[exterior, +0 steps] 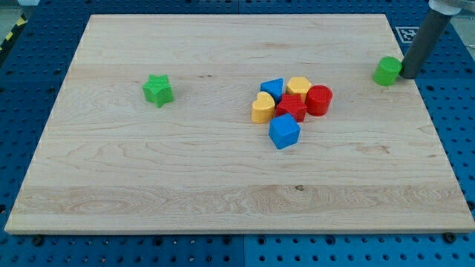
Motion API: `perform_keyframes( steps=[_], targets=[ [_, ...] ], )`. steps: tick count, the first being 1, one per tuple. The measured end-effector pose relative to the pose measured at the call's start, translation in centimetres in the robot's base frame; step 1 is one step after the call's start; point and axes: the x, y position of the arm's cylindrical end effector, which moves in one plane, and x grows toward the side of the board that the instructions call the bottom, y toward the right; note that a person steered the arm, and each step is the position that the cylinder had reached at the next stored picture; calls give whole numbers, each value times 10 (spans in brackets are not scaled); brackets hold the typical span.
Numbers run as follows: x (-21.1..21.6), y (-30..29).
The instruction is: Push the green circle towards the center right
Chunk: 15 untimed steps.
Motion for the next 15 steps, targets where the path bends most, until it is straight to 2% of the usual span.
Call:
perform_keyframes(
  steps=[1,3,7,9,10,14,15],
  targets=[
    [0,0],
    [-36,-34],
    [19,-40],
    [21,-40],
    [40,-39],
    [55,-39],
    [72,-39]
  ],
)
